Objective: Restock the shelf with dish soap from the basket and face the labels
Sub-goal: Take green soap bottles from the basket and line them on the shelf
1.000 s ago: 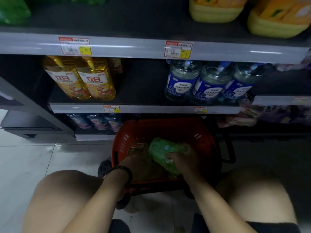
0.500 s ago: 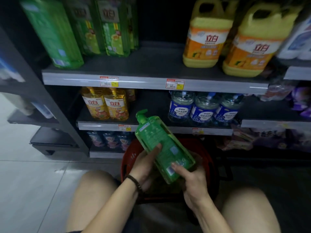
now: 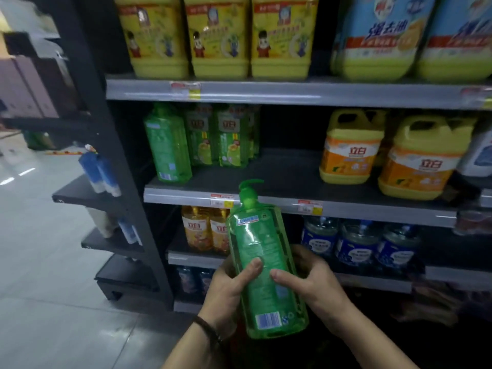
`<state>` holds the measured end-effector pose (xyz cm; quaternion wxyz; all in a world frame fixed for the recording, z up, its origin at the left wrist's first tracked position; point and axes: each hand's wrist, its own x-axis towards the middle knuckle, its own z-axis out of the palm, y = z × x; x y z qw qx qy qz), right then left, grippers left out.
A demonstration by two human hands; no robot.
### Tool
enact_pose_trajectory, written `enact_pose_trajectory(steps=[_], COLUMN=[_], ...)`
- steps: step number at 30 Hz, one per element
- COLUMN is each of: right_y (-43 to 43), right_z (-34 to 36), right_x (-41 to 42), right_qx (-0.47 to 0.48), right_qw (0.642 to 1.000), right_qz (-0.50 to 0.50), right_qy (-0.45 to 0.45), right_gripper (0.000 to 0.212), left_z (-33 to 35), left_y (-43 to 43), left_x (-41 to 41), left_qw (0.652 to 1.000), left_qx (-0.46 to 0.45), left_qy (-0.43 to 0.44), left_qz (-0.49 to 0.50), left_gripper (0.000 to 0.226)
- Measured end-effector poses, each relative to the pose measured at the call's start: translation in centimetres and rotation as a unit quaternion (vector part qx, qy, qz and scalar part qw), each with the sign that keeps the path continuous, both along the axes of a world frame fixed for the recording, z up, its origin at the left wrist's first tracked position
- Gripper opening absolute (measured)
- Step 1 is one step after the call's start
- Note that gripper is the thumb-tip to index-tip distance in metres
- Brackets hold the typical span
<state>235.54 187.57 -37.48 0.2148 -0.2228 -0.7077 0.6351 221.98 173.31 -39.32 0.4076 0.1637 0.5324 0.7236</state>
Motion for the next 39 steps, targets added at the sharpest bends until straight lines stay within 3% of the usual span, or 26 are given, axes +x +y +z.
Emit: enact_pose_trajectory(steps=[7, 11, 14, 18, 24, 29, 33, 39], right_y=[1.2, 1.1, 1.2, 2.2, 3.9, 5.9, 6.7, 8.0], right_z=[6.0, 7.5, 8.7, 9.8, 11.7, 13.3, 13.1, 10.7], right_x=[-8.1, -12.2, -15.0, -18.3, -23.2, -26.9, -29.6, -32.7], right_qx=[0.002, -0.034, -0.059, -0.071, -0.031, -0.005, 0.052, 0.108], right_qw=[0.996, 0.996, 0.997, 0.997, 0.997, 0.997, 0.997, 0.99], right_qz=[0.089, 0.064, 0.033, -0.002, -0.035, -0.046, -0.031, -0.033], right_qy=[-0.028, -0.049, -0.039, 0.007, 0.054, 0.056, 0.046, 0.086], right_gripper=[0.047, 0.031, 0.025, 0.026, 0.025, 0.038, 0.046, 0.064], left_z=[3.6, 5.8, 7.8, 8.9, 10.2, 11.4, 11.6, 9.4], left_y=[-1.0, -0.9, -0.1, 0.7, 1.6, 3.5, 4.9, 7.0], left_x=[-6.0, -9.7, -12.2, -15.3, -19.3, -21.4, -22.6, -25.0], left_qw=[0.998, 0.995, 0.984, 0.944, 0.91, 0.899, 0.885, 0.874], left_qx=[0.016, -0.014, -0.049, -0.111, -0.115, -0.098, -0.118, -0.137], left_qy=[0.059, 0.097, 0.169, 0.303, 0.396, 0.415, 0.426, 0.427], left_qz=[-0.013, -0.004, 0.004, 0.062, 0.051, 0.099, 0.147, 0.187], left_gripper=[0.069, 0.056, 0.04, 0.04, 0.061, 0.066, 0.091, 0.096])
